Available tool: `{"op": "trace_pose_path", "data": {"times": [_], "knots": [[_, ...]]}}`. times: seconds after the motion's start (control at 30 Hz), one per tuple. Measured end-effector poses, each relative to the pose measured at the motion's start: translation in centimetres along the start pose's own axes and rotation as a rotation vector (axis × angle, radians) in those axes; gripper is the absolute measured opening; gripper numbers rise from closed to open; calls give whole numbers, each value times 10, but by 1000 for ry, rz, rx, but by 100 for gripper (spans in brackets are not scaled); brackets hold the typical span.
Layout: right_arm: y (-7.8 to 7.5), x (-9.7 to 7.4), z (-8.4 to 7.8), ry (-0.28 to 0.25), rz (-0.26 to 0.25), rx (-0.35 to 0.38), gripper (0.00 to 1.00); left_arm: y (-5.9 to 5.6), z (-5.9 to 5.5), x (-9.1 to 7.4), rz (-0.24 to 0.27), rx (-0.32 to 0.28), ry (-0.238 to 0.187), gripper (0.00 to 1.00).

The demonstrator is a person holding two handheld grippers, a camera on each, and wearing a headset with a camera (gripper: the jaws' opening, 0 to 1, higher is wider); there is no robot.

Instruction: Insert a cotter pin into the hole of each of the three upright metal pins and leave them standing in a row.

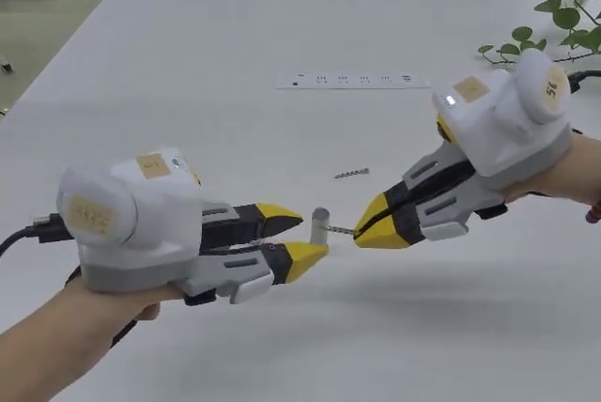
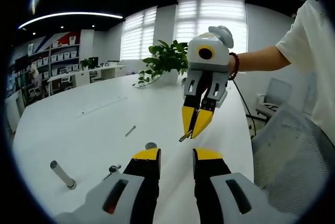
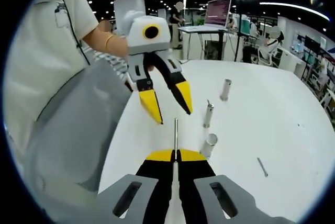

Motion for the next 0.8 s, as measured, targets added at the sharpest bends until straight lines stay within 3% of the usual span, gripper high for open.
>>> {"op": "trace_pose_path", "data": {"times": [0.4, 0.7, 0.8], "knots": [[-17, 0, -19, 99, -59, -14, 3, 17, -11, 16, 127, -22, 19, 24], [-28, 1, -32, 148, -78, -3, 3, 24, -24, 29, 180, -85, 29, 24], [-30, 1, -36, 164, -81, -5, 3, 24, -26, 32, 187, -81, 36, 24]]}}
Point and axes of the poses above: the centre of the closed fingertips' face, and the gripper's own axes: x roughly forward along the fingers, y roughly to its left, z roughly out of its top, the point moved 3 cm from there along -x, roughly backward along the fingers, and after that the axes turned 2 degrees about -x, right-handed, at the moved point
